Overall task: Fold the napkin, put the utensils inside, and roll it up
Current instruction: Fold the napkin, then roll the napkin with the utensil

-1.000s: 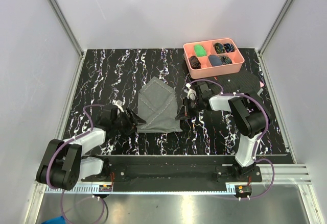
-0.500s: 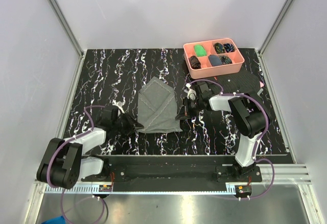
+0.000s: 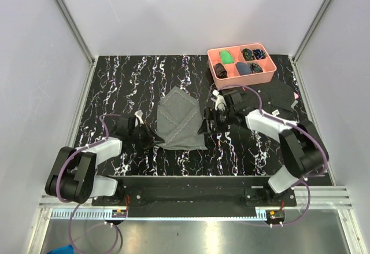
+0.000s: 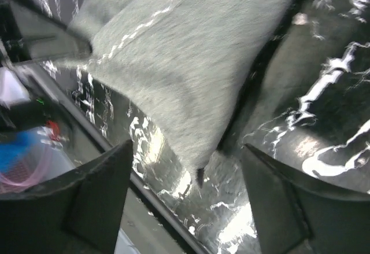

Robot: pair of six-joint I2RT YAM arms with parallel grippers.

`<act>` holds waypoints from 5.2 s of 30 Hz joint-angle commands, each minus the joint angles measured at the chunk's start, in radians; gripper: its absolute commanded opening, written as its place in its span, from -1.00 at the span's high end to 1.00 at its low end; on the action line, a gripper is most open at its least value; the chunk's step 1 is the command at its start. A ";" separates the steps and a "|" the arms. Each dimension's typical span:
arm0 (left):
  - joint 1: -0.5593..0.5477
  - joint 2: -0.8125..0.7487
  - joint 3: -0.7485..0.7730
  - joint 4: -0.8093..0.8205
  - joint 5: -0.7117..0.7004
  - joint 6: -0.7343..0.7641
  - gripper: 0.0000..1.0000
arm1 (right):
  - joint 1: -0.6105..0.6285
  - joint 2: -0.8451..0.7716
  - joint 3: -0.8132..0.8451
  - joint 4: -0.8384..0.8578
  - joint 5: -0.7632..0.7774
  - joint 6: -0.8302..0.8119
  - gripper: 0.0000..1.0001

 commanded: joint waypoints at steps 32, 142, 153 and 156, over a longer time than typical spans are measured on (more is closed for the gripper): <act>0.425 -0.233 0.082 -0.343 0.014 0.264 -0.97 | 0.588 0.312 0.439 0.177 0.353 -0.289 -0.33; 0.315 -0.006 0.201 -0.266 0.271 0.232 1.00 | 0.775 0.260 0.083 0.332 1.154 -0.453 -0.07; 0.336 0.023 0.229 -0.291 0.246 0.282 0.18 | 0.773 0.283 0.129 0.223 0.999 -0.510 1.00; 0.363 0.011 0.243 -0.325 0.205 0.321 -0.25 | 0.770 0.268 0.174 0.114 0.930 -0.499 1.00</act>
